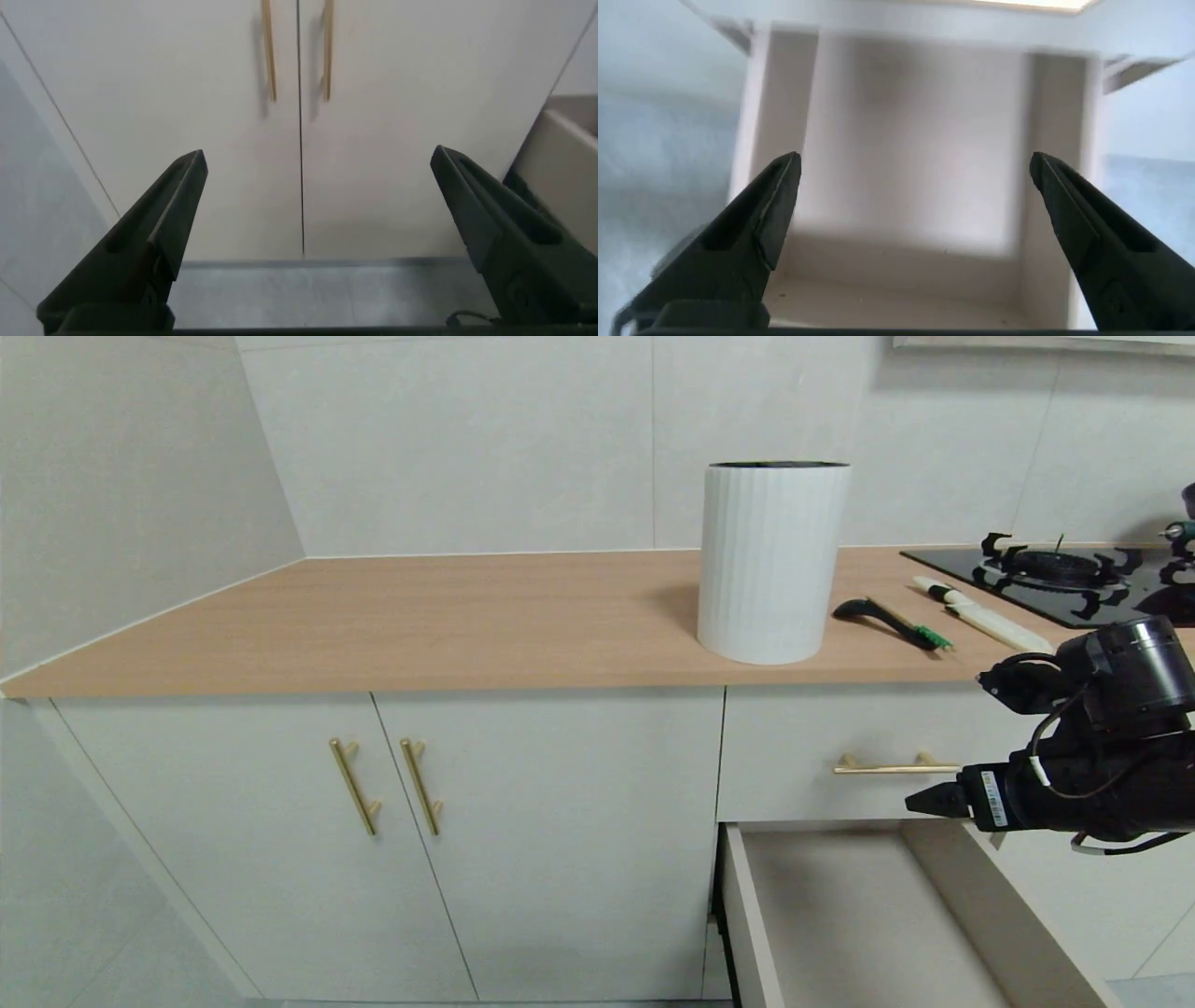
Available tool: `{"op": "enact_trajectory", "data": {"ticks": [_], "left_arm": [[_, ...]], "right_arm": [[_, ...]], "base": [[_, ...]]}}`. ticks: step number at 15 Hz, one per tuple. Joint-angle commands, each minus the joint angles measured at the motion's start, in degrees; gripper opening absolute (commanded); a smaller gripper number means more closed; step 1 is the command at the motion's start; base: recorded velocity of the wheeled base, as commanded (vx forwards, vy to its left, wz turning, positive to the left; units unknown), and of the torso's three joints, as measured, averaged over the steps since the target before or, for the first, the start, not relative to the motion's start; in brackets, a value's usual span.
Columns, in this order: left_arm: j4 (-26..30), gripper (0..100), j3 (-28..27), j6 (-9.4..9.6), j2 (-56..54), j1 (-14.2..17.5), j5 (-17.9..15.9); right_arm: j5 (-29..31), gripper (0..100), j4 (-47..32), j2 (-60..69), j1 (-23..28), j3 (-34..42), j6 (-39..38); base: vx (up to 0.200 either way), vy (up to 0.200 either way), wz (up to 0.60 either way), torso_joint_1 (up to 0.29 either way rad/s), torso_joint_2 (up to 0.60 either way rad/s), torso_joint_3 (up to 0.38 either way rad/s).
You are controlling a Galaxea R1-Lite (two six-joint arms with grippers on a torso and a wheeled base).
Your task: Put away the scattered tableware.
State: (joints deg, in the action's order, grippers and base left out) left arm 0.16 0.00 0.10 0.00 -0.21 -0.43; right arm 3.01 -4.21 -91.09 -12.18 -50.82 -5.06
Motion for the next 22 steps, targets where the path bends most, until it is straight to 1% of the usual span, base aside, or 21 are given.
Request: {"op": "enact_trajectory", "data": {"ticks": [1,7,9,11,12,13,14,16,18,22], "left_arm": [[0.02,100,0.0,-0.01,0.0,0.03,0.08],[0.02,100,0.0,-0.01,0.0,0.03,-0.01],[0.02,100,0.0,-0.01,0.0,0.03,-0.01],[0.02,100,0.0,-0.01,0.0,0.03,-0.01],[0.02,100,0.0,-0.01,0.0,-0.06,-0.01],[0.02,100,0.0,-0.01,0.0,0.03,0.08],[0.02,100,0.0,-0.01,0.0,0.03,-0.01],[0.02,100,0.0,-0.01,0.0,0.03,-0.01],[0.02,100,0.0,-0.01,0.0,0.03,0.08],[0.02,100,0.0,-0.01,0.0,0.03,0.08]], "right_arm": [[0.07,100,-0.01,-0.23,-0.04,0.11,0.05],[0.07,100,0.07,0.03,-0.04,0.2,0.31],[0.24,100,0.95,2.14,-0.04,-0.42,1.72],[0.33,100,2.89,2.49,0.75,-3.93,5.59],[0.33,100,2.54,2.14,1.46,-6.57,5.94],[0.33,100,-0.01,0.38,1.9,-12.46,5.94],[0.33,100,-2.83,-1.28,2.51,-16.5,5.94],[0.33,100,-3.97,-4.19,3.04,-18.44,5.85],[0.59,100,-1.77,-9.28,3.21,-20.9,5.76],[2.44,100,1.83,-14.2,4.27,-22.13,5.76]], "base": [[0.0,0.0,0.0,0.168,-0.53,-0.29],[0.0,0.0,0.0,0.181,-0.47,-0.278],[0.0,0.0,0.0,0.081,-0.19,-0.112],[0.0,0.0,0.0,0.018,-0.03,-0.031],[0.0,0.0,0.0,0.0,0.0,0.0],[0.0,0.0,0.0,0.0,0.0,0.0],[0.0,0.0,0.0,0.0,0.0,0.0],[0.0,0.0,0.0,0.0,0.0,0.0],[0.0,0.0,0.0,0.0,0.0,0.0],[0.0,0.0,0.0,0.0,0.0,0.0]]}}
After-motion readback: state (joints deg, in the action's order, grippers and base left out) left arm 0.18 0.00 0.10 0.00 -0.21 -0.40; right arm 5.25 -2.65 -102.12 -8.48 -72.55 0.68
